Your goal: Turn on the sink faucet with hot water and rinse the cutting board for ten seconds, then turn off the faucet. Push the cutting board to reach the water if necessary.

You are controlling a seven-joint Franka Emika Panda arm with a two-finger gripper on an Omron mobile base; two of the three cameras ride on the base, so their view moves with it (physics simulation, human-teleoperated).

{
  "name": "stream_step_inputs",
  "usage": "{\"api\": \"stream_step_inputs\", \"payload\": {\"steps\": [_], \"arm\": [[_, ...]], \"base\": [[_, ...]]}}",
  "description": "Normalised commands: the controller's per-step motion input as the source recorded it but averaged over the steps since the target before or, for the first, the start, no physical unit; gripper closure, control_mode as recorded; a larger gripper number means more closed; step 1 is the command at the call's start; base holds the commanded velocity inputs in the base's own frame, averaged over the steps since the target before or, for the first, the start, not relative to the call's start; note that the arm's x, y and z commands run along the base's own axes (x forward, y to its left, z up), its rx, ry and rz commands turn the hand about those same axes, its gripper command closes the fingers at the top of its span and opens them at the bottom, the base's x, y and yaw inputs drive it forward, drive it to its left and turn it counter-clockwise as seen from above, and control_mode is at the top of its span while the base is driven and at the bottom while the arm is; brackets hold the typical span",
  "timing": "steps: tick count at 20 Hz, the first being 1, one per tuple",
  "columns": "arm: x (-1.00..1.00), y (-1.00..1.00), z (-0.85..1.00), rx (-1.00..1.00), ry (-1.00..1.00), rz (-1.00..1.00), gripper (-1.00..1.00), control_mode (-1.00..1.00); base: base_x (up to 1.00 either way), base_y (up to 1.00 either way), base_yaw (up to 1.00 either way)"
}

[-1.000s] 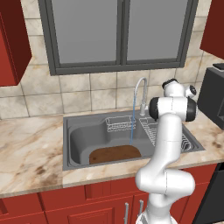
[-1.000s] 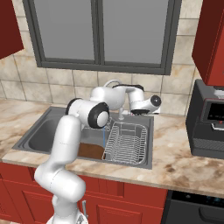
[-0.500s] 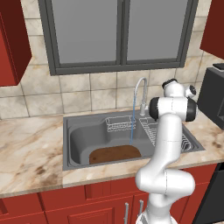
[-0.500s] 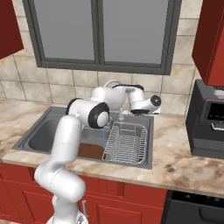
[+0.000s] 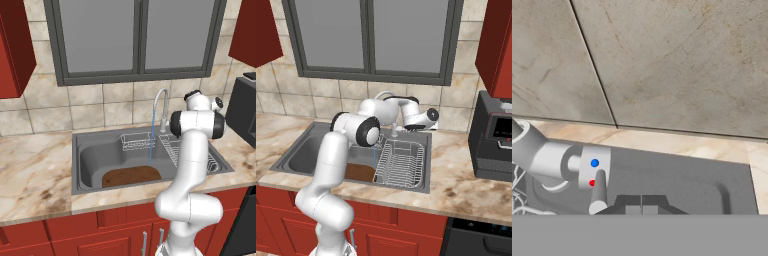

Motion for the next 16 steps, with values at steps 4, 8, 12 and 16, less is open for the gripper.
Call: {"api": "stream_step_inputs", "payload": {"steps": [4,8,12,16], "arm": [[0.0,0.1,0.0,0.0,0.0,0.0,1.0,-1.0],[0.0,0.14,0.0,0.0,0.0,0.0,1.0,-1.0],[0.0,0.22,0.0,0.0,0.0,0.0,1.0,-1.0],[0.0,0.24,0.0,0.0,0.0,0.0,1.0,-1.0]], "base": [[0.0,0.0,0.0],[0.0,0.0,0.0],[0.0,0.0,0.0],[0.0,0.0,0.0]]}}
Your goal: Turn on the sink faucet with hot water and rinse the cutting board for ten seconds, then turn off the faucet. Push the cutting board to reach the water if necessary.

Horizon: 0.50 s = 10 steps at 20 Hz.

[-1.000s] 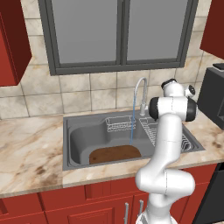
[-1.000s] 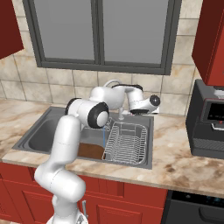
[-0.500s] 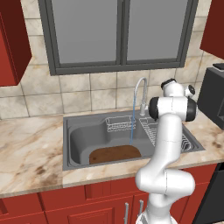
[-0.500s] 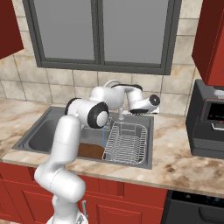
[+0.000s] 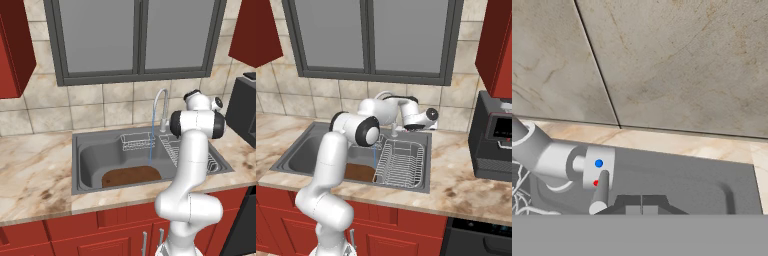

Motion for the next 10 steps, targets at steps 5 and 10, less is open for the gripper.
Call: {"api": "stream_step_inputs", "payload": {"steps": [5,10], "arm": [[0.0,0.26,0.0,0.0,0.0,0.0,1.0,-1.0],[0.0,0.29,0.0,0.0,0.0,0.0,1.0,-1.0]], "base": [[0.0,0.0,0.0],[0.0,0.0,0.0]]}}
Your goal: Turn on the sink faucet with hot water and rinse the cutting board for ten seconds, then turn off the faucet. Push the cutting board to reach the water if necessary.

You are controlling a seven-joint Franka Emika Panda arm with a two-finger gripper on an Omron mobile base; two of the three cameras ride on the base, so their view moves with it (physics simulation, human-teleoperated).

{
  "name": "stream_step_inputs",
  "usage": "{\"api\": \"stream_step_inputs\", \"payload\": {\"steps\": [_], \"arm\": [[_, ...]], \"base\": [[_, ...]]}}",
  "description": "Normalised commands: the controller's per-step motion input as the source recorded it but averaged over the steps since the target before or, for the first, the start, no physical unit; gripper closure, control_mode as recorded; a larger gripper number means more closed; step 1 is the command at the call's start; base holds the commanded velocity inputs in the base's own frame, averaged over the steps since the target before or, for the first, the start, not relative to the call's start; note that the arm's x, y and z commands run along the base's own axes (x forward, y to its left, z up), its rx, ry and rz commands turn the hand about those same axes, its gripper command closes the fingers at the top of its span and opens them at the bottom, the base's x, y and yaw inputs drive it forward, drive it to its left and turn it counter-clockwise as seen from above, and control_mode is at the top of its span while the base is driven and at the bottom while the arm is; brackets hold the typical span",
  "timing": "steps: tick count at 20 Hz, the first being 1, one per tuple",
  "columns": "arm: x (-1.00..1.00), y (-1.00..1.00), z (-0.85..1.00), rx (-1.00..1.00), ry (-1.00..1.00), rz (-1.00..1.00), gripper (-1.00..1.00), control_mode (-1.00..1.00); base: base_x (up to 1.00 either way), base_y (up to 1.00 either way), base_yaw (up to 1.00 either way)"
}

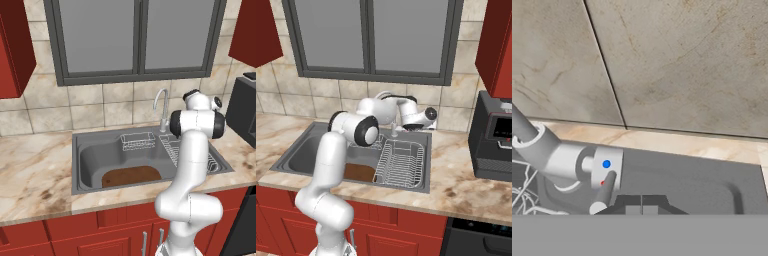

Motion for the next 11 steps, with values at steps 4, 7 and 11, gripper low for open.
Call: {"api": "stream_step_inputs", "payload": {"steps": [4,7,11], "arm": [[0.0,0.29,0.0,0.0,0.0,0.0,1.0,-1.0],[0.0,0.3,0.0,0.0,0.0,0.0,1.0,-1.0],[0.0,0.29,0.0,0.0,0.0,0.0,1.0,-1.0]], "base": [[0.0,0.0,0.0],[0.0,0.0,0.0],[0.0,0.0,0.0]]}}
